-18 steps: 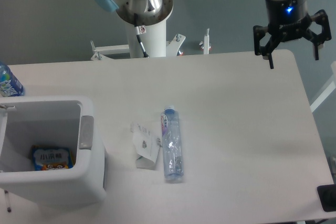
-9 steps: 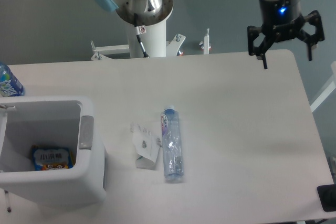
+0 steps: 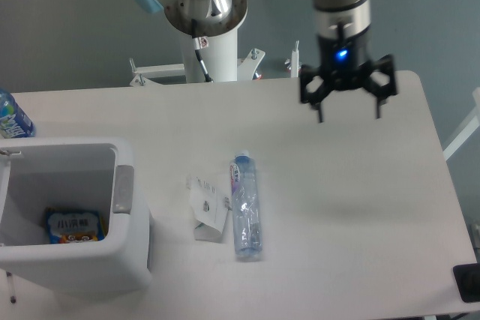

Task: Place the trash in the trash can
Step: 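Move the open gripper over the crumpled white tissue, then lower the gripper and close it on the white tissue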

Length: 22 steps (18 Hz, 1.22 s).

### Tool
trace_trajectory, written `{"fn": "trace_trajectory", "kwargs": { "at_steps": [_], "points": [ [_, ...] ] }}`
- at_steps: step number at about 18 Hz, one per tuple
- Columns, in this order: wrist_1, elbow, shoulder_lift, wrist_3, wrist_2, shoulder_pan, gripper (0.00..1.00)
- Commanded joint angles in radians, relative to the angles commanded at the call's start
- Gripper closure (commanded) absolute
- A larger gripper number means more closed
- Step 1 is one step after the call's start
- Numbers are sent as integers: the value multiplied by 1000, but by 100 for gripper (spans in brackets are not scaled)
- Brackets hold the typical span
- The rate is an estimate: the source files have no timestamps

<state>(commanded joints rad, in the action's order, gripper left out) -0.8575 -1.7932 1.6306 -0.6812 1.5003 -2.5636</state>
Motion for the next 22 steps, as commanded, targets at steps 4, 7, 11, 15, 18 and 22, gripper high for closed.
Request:
{"fn": "trace_trajectory", "kwargs": {
  "at_steps": [4,7,11,15,18,22],
  "points": [
    [-9,-99,-3,75,2,66,0],
    [-8,-156,3,78,-2,127,0],
    [2,-155,86,129,-6,209,0],
    [55,-130,169,163,-12,255,0],
    [86,-124,204,192,-12,272,0],
    [90,-89,256,227,-8,299,0]
  ]
}}
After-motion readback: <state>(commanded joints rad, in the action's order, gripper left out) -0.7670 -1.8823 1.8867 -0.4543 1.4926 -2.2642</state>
